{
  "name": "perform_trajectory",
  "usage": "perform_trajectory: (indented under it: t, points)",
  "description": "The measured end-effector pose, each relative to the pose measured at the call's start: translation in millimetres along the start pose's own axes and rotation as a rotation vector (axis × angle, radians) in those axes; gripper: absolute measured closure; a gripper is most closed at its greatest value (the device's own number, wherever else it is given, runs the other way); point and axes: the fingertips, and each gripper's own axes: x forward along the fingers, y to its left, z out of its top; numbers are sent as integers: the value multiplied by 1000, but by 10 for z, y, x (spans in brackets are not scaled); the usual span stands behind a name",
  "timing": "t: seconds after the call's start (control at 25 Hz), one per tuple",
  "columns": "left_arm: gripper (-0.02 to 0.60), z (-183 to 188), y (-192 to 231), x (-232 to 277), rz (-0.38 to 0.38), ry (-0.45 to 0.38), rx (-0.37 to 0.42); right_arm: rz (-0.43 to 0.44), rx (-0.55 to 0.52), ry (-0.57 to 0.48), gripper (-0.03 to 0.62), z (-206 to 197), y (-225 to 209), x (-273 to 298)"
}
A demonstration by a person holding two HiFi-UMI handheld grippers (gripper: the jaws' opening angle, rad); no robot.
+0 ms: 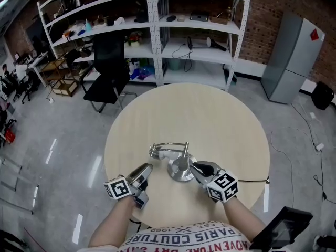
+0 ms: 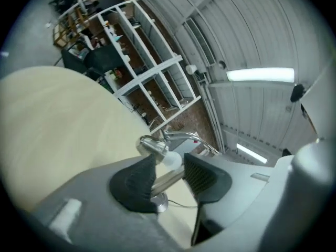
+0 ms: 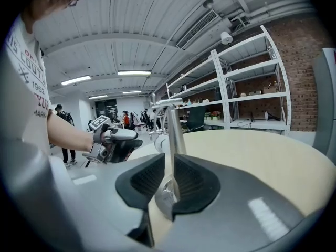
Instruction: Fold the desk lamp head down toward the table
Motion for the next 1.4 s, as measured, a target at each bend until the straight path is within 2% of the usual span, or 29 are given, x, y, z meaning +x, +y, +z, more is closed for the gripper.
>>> perform_trajectory:
  t: [0.04, 0.08, 0.28, 0.4, 0.48, 0.68, 0.76, 0.96, 1.4]
  points:
    - [465, -10, -122, -22, 13, 19, 71, 17, -2, 0, 559, 34, 67, -75]
    - [582, -27, -265, -37, 20, 35, 141, 36, -6, -1, 589, 68, 141, -158]
    - [583, -288, -1181, -109, -78, 148, 421, 169, -30, 17, 594, 206, 661, -585]
    - [583, -514, -1561, -180, -79, 244, 597, 230, -33, 2, 594, 315, 937, -812]
    - [582, -636, -1746, -236, -74, 289, 673, 255, -47, -6, 593, 370, 1083, -932]
    - [583, -886, -2084, -324, -76, 348, 802, 288, -77, -11, 592, 426, 1308, -1124]
    - [581, -990, -2137, -339, -70, 372, 837, 288, -75, -19, 592, 425, 1340, -1168]
    - [582, -1076, -2257, -357, -61, 392, 855, 280, -82, -17, 591, 408, 1369, -1224]
    - [581, -1102, -2308, -392, -41, 396, 839, 274, -76, -19, 591, 371, 1423, -1259]
